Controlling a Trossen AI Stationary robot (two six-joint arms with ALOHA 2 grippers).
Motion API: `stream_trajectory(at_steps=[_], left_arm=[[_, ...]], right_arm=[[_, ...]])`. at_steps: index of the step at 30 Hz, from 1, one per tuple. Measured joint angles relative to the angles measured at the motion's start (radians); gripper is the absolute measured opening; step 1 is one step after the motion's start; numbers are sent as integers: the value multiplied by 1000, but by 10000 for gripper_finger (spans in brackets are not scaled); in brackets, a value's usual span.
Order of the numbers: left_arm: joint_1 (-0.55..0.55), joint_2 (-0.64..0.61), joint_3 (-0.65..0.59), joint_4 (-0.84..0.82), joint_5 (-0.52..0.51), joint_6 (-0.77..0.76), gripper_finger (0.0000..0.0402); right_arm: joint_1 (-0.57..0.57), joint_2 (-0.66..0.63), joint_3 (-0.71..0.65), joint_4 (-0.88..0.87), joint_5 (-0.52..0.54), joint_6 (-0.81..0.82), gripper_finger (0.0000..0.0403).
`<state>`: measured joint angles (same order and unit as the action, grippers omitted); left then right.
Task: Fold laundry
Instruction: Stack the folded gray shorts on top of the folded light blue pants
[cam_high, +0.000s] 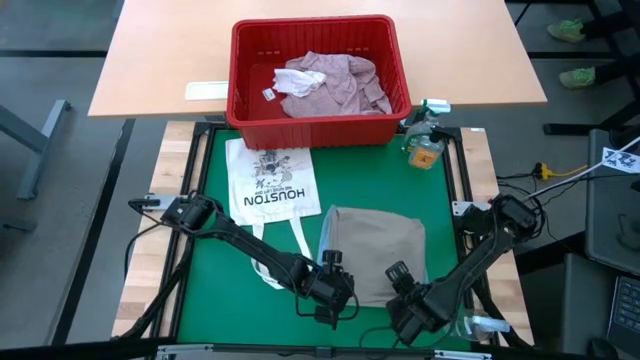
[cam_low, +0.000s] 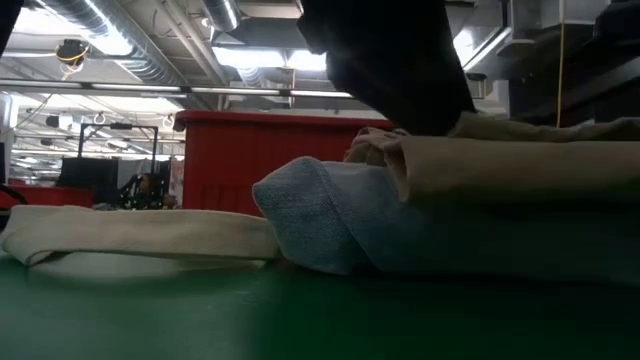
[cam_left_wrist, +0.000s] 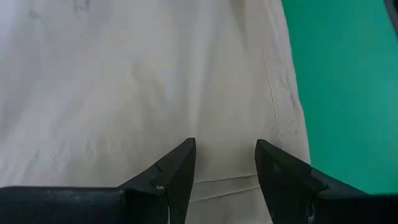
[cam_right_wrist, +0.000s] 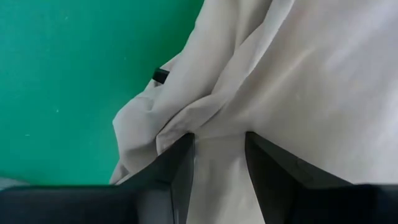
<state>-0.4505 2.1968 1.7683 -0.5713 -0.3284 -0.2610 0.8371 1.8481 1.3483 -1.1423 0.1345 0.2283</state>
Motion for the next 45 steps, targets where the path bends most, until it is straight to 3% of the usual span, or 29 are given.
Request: stream_trajectory(at_steps=[12, 22, 31, 38, 42, 45], left_arm=[[-8, 16, 2, -66, -6, 1, 163], [5, -16, 115, -86, -69, 7, 162], [105, -16, 189, -83, -98, 9, 162], [225, -16, 189, -94, 2, 8, 162], [294, -14, 167, -96, 31, 1, 162], [332, -12, 121, -89, 73, -3, 162]], right_arm=[[0, -12, 2, -11, -6, 0, 147], [0, -198, 0, -49, -9, 30, 147], [0, -378, -12, -194, 280, 87, 147], [0, -568, -216, -91, 388, 143, 147], [-18, -668, -404, 89, 442, 205, 147], [-52, -712, -534, 209, 417, 253, 147]])
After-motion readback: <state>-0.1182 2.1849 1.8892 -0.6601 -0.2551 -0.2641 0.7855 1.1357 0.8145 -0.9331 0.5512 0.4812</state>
